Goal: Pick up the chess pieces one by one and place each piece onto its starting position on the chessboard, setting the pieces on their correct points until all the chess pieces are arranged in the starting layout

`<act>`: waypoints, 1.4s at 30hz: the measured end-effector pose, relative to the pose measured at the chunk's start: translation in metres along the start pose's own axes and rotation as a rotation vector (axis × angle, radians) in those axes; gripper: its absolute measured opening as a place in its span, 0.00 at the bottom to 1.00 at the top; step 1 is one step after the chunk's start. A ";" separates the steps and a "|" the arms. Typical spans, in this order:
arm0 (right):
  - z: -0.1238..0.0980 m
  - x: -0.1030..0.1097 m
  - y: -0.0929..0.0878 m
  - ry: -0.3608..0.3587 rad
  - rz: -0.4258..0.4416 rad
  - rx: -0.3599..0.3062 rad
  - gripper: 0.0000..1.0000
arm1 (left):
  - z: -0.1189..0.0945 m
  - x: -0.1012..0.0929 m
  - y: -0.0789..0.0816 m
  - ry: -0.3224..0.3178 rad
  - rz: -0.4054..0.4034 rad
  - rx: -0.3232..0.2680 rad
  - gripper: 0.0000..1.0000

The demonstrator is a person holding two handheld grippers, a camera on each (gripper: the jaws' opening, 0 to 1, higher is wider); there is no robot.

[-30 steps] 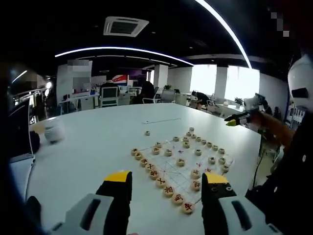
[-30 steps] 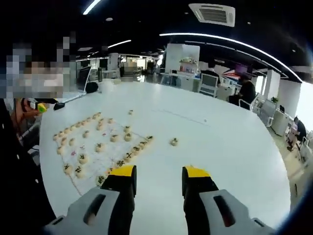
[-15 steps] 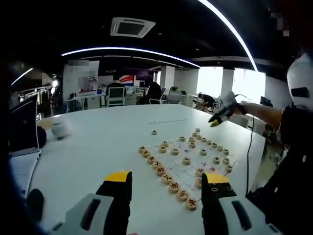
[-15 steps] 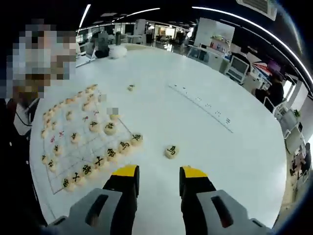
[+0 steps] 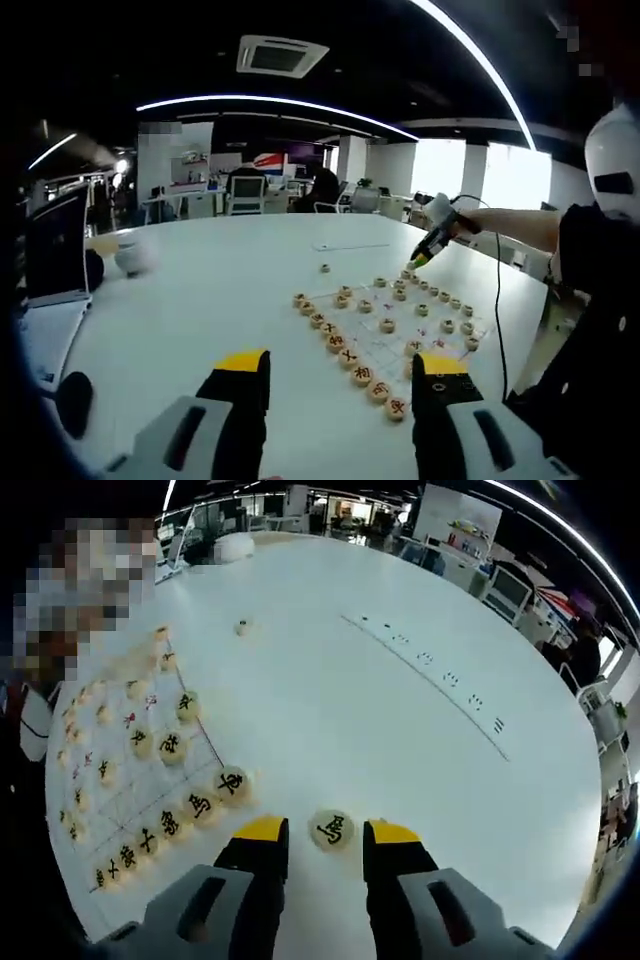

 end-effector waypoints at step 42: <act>-0.153 0.171 -0.083 -0.240 0.037 -0.550 0.19 | 0.028 -0.025 0.015 -0.096 0.046 -0.008 0.58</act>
Point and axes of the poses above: the point that each gripper's makers call its tool centre point, and the gripper's own axes: z roughly forward along the fingers, x roughly to its left, y roughly out of its top, the point moved 1 cm from there along -z, roughly backward along the fingers, and after that the axes turned 11 degrees about y, right-handed, at the moved point
